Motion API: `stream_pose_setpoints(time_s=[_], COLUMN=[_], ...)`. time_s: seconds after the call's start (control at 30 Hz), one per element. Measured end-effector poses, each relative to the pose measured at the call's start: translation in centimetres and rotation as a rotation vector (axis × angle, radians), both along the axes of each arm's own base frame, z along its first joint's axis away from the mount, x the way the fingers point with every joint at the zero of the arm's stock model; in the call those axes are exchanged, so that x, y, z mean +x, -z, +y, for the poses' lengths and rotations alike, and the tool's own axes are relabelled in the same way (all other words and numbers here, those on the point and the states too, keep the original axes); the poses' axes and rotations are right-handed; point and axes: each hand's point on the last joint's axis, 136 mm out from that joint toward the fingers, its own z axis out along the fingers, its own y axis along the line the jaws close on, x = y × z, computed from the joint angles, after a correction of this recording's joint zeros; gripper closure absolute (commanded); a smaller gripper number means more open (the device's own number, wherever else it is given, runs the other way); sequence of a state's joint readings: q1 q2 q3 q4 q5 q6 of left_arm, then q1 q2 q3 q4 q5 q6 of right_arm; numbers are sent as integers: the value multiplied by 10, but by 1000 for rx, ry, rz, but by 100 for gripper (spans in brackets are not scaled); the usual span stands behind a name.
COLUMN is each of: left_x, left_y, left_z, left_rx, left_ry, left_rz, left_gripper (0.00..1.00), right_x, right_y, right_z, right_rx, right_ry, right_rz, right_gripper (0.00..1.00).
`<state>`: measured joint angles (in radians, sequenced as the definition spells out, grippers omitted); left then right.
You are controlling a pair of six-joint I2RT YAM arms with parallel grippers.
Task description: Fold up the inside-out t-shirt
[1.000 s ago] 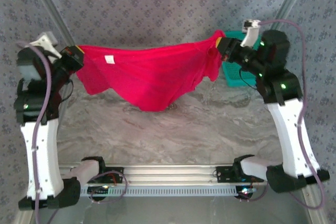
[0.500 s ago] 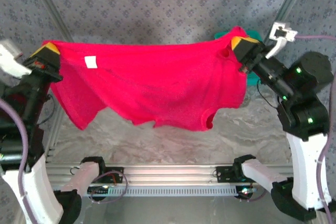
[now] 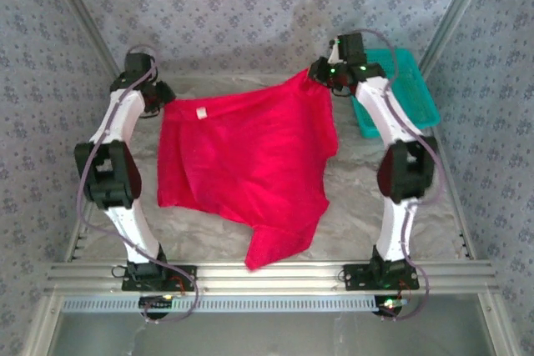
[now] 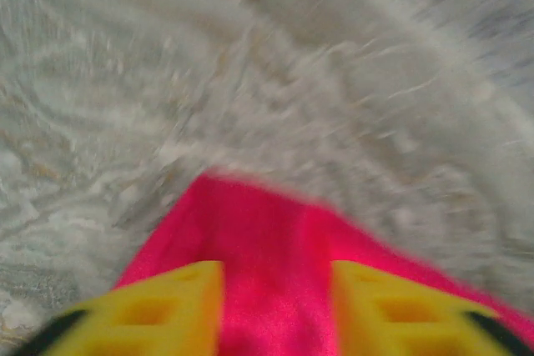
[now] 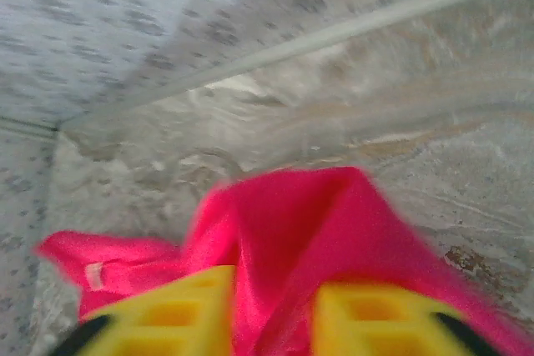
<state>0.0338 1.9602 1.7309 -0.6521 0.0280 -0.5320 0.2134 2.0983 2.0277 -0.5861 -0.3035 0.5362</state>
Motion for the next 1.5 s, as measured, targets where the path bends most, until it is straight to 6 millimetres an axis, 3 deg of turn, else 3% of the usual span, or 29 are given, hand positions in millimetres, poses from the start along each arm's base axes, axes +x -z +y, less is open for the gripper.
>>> stream_pose_setpoints(time_s=[0.07,0.13,0.23,0.37,0.43,0.5,0.57,0.7,0.87,0.97,1.03,1.2,1.33,1.4,1.5], left_x=[-5,-10,-36,-87,-105,-118,-129,-142,-150,-171,-189,-241,-252,-252,-246], left_y=[11,5,-18,-25,-12,15,46,96,116,127,125,120,95,81,66], left_z=[1,1,-5,-35,-57,-79,-88,-89,-85,-78,-71,-50,-45,-43,-41], left_rx=[5,6,-23,-121,-178,-237,-272,-310,-337,-347,-351,-336,-319,-309,-301], left_ry=[-4,-8,-4,31,67,104,110,88,72,50,32,-49,-60,-59,-68], left_rz=[44,31,-34,-109,-108,-68,-7,117,143,161,149,156,78,33,7], left_gripper=[33,33,34,36,37,37,38,40,41,41,41,40,40,40,40], right_x=[6,-3,-17,-56,-69,-78,-88,-109,-130,-157,-165,-220,-259,-263,-241], right_y=[31,50,51,64,75,92,110,141,170,199,194,198,193,180,149], right_z=[1,2,10,15,18,22,26,38,49,46,50,57,59,53,43], right_rx=[-8,-27,-43,-81,-88,-95,-106,-127,-141,-167,-157,-194,-250,-275,-280], right_ry=[6,5,-6,-22,-33,-44,-57,-87,-123,-133,-138,-170,-196,-187,-127], right_rz=[78,146,158,202,219,242,268,325,363,421,383,395,413,398,326], right_gripper=[37,34,34,44,47,48,50,56,58,59,59,60,58,55,52])
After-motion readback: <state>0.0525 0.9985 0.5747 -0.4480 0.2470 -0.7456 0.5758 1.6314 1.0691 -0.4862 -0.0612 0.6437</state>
